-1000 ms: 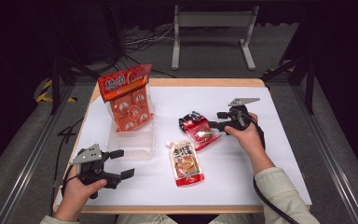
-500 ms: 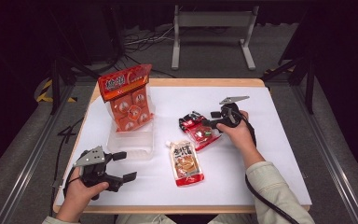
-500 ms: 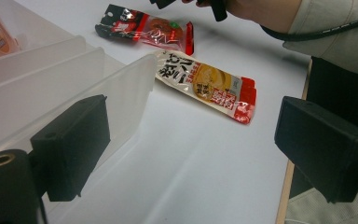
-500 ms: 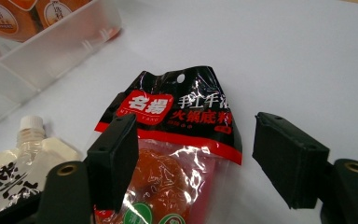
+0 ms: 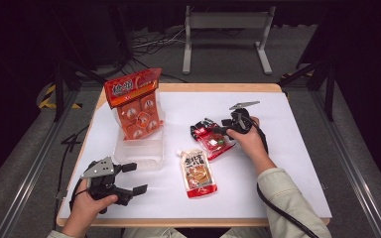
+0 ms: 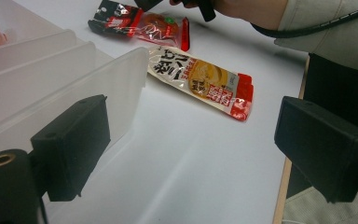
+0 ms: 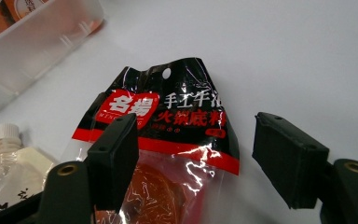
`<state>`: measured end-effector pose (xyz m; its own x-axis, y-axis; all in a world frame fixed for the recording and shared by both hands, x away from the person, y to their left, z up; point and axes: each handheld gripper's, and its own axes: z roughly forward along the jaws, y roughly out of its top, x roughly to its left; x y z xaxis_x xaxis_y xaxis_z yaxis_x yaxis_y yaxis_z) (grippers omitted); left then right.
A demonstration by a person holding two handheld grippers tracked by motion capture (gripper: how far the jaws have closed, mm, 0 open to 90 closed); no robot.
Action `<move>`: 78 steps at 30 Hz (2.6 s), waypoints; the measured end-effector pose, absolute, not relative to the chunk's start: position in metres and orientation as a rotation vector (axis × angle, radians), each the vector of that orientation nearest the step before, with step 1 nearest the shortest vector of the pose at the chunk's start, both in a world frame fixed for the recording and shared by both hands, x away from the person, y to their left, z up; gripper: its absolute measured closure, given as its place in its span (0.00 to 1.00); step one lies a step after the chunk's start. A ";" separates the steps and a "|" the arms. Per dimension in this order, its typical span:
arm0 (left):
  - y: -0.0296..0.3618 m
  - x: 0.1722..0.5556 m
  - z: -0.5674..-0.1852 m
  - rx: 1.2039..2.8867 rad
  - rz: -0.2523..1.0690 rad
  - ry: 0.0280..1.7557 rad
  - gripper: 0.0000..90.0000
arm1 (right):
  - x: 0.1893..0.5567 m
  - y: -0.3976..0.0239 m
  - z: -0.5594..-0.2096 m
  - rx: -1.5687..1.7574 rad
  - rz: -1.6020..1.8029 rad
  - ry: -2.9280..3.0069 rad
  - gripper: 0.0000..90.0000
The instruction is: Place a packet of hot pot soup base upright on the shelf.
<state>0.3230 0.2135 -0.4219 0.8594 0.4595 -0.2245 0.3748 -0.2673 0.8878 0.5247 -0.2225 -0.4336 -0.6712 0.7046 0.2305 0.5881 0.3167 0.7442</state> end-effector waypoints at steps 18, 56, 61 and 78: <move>0.211 0.324 -0.423 1.896 0.093 0.628 0.12 | 0.530 -0.212 -0.441 1.183 1.229 2.482 0.55; 0.193 0.325 -0.418 1.908 0.126 0.562 0.13 | 0.479 -0.231 -0.382 0.950 1.350 2.378 0.98; 0.194 0.325 -0.416 1.901 0.133 0.563 0.13 | 0.467 -0.232 -0.372 0.895 1.399 2.350 0.98; 0.187 0.325 -0.412 1.885 0.160 0.565 0.13 | 0.415 -0.243 -0.347 0.749 1.563 2.204 0.98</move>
<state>0.3246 0.1866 -0.4124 0.8767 0.4552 -0.1556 0.3061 -0.2782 0.9105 0.4148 -0.2429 -0.3473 -0.8047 0.5930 0.0288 0.2232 0.2573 0.9402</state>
